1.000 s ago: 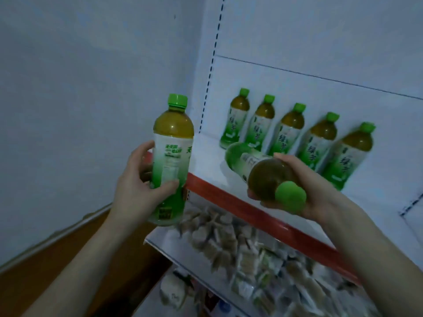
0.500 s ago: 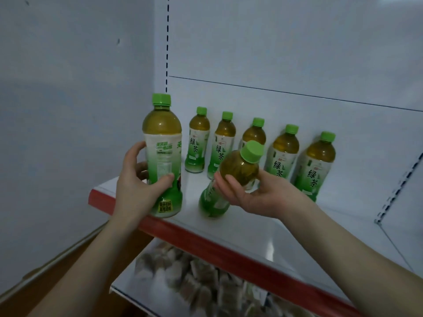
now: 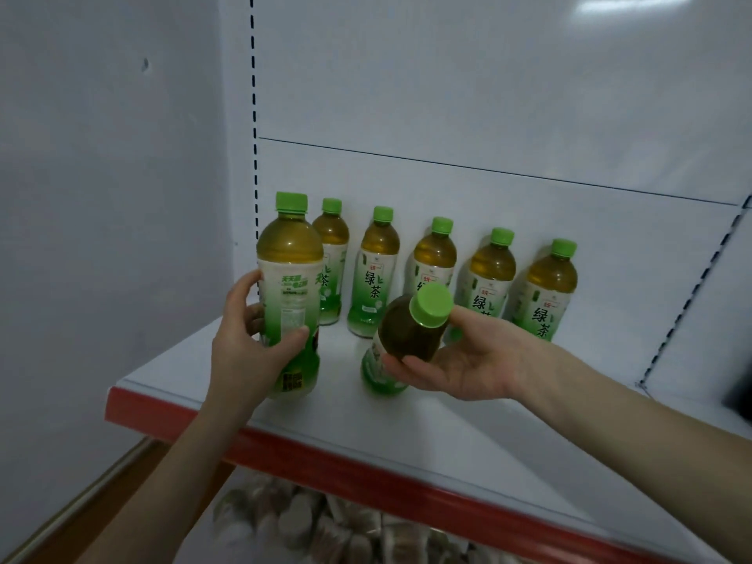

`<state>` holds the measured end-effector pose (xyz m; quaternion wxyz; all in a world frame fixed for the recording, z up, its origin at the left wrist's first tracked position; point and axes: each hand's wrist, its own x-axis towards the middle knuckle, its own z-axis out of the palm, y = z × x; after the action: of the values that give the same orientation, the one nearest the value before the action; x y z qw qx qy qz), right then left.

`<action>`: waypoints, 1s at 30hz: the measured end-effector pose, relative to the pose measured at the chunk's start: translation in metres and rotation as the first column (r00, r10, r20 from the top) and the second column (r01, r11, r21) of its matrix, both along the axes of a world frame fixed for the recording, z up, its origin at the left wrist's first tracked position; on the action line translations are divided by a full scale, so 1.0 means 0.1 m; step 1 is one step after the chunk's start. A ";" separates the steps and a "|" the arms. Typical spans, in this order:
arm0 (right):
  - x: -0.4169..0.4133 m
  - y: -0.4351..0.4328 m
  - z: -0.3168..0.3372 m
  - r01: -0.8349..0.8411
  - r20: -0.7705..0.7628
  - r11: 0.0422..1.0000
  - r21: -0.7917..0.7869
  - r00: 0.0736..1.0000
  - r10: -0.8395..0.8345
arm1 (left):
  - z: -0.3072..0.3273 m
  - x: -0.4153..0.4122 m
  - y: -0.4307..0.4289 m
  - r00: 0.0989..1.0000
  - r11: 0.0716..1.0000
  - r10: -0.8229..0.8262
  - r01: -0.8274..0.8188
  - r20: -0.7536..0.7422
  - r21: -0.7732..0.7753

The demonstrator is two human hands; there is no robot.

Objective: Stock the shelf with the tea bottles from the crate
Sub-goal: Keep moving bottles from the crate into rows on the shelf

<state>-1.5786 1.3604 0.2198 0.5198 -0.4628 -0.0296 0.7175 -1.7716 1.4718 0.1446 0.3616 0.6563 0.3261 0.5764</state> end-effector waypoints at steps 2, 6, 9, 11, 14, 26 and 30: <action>0.00 0.00 0.03 -0.012 0.072 1.000 0.010 0.997 0.011 | -0.02 0.02 0.06 1.000 1.000 -0.022 0.022 -0.001 0.014; 0.04 -0.05 0.07 -0.126 0.342 0.992 0.000 0.932 0.118 | -0.04 0.05 0.12 0.997 0.997 -0.071 0.071 0.003 0.013; 0.06 -0.08 0.17 -0.293 0.605 0.951 -0.103 0.740 0.293 | -0.06 0.06 0.16 0.996 0.996 -0.092 0.092 0.017 0.007; 0.06 -0.07 0.25 -0.346 0.719 0.922 -0.174 0.596 0.359 | -0.07 0.08 0.18 0.994 0.994 -0.109 0.109 0.026 0.001; 0.10 -0.04 0.37 -0.405 0.816 0.886 -0.225 0.420 0.399 | -0.07 0.10 0.20 0.991 0.991 -0.130 0.131 0.041 -0.005; 0.17 -0.02 0.38 -0.312 0.563 0.724 -0.615 -0.816 0.127 | -0.09 0.09 0.28 0.988 0.989 -0.148 0.149 0.052 -0.023; 0.24 -0.01 0.43 -0.239 0.403 0.735 -0.634 -0.914 0.050 | -0.12 0.08 0.30 0.989 0.989 -0.140 0.142 0.052 -0.044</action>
<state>-1.5541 1.3589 0.2624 -0.1567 -0.7078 -0.6828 -0.0912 -1.7640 1.5020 0.1323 0.4248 0.6548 0.2834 0.5572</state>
